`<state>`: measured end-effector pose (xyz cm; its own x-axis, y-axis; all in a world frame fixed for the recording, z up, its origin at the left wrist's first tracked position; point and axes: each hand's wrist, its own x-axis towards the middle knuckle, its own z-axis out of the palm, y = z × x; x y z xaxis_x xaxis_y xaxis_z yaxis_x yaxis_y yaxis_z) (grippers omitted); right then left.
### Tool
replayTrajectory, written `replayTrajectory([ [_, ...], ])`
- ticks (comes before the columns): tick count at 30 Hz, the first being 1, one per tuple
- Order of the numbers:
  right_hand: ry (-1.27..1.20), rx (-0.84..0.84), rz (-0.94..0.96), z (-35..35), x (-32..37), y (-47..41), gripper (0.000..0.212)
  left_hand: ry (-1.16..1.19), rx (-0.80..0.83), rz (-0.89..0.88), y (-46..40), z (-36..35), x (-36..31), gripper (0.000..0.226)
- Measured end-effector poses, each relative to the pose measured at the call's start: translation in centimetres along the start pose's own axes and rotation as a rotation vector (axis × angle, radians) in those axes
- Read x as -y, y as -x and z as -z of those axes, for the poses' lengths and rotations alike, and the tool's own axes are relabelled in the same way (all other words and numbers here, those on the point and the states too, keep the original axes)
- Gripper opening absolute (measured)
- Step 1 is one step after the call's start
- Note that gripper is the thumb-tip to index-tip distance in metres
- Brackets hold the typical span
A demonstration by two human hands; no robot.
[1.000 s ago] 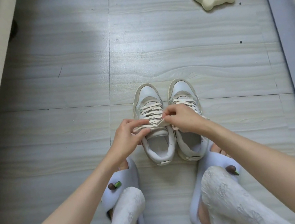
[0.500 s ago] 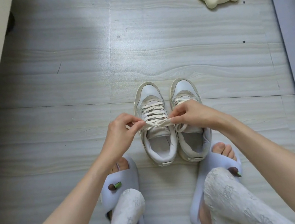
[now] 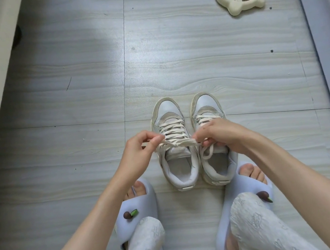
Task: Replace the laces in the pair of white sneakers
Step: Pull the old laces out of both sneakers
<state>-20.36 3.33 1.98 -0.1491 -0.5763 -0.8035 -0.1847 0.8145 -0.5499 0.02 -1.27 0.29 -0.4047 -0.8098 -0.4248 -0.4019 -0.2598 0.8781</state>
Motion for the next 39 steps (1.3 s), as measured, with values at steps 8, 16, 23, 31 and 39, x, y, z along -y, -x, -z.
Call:
replayTrajectory([
  [8,-0.364,-0.1,0.114,0.4,-0.3,0.3,0.012,0.248,-0.083,-0.055,0.0,0.3,-1.4,0.018],
  [16,-0.811,-0.162,0.214,1.8,1.6,1.3,0.016,0.684,-0.328,0.077,-1.0,2.6,-3.2,0.019],
  [23,-1.098,-0.313,0.483,3.8,4.5,2.7,0.017,0.902,-0.376,-0.053,-2.8,5.5,-6.2,0.02],
  [31,-0.134,-0.422,0.371,-0.5,-0.8,-0.3,0.026,-0.132,-0.155,0.07,-2.6,1.4,-0.5,0.029],
  [39,0.729,-0.366,0.504,-4.3,-2.9,-1.4,0.029,-0.682,0.035,-0.302,-2.2,-2.9,2.5,0.009],
])
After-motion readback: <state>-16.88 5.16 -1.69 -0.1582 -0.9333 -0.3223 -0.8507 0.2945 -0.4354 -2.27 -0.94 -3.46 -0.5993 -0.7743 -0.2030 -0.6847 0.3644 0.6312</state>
